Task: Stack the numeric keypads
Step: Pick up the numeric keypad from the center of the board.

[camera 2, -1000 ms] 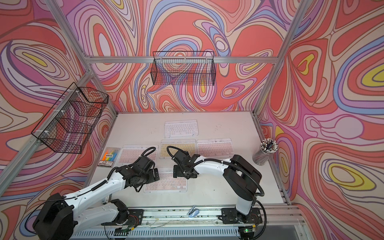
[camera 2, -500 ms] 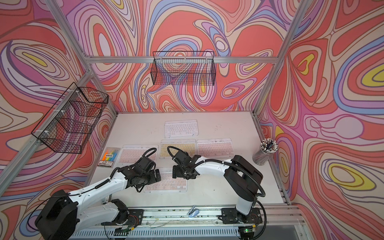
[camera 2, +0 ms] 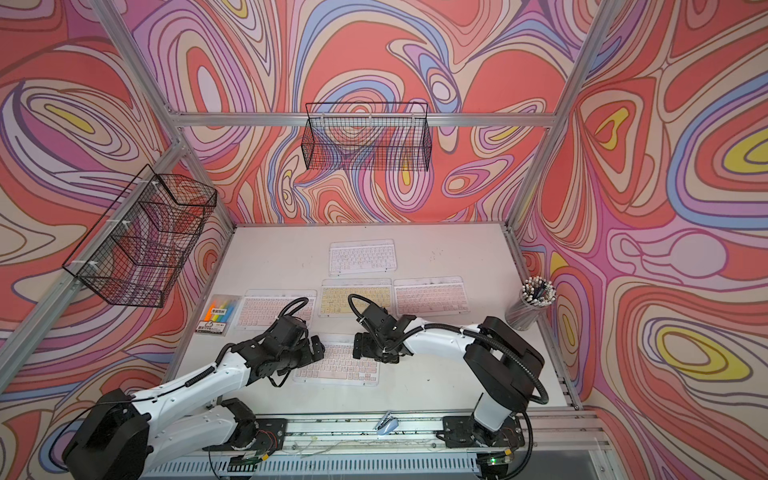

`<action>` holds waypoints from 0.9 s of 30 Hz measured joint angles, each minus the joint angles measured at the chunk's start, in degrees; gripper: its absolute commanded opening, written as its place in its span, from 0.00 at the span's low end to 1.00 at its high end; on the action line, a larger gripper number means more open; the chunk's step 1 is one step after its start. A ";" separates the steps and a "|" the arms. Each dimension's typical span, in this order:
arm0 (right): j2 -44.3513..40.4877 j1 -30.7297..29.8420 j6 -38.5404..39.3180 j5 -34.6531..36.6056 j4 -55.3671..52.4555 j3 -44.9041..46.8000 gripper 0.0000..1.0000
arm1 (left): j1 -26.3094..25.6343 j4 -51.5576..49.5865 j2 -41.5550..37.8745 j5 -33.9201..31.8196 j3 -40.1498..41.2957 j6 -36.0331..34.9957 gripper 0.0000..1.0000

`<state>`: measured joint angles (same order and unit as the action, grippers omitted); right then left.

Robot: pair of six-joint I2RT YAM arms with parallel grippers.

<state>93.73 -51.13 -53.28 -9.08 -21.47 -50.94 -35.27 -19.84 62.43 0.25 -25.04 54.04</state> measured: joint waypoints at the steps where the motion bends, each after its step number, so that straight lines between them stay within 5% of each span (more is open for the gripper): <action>1: -0.50 0.42 0.00 -0.48 0.85 0.79 0.86 | 0.00 0.26 -0.20 0.00 0.20 0.04 0.99; 12: -8.02 10.36 -2.62 -16.00 30.42 20.59 0.75 | -0.02 4.15 -5.49 -0.42 4.48 0.48 0.93; 27: -1.46 14.01 -8.24 -23.58 50.38 25.00 0.66 | 0.50 9.22 -12.20 -5.07 10.43 2.14 0.86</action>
<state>92.27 -37.12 -61.52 -32.67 28.91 -25.93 -34.76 -10.61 50.24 -4.82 -14.61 56.18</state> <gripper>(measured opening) 0.678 0.868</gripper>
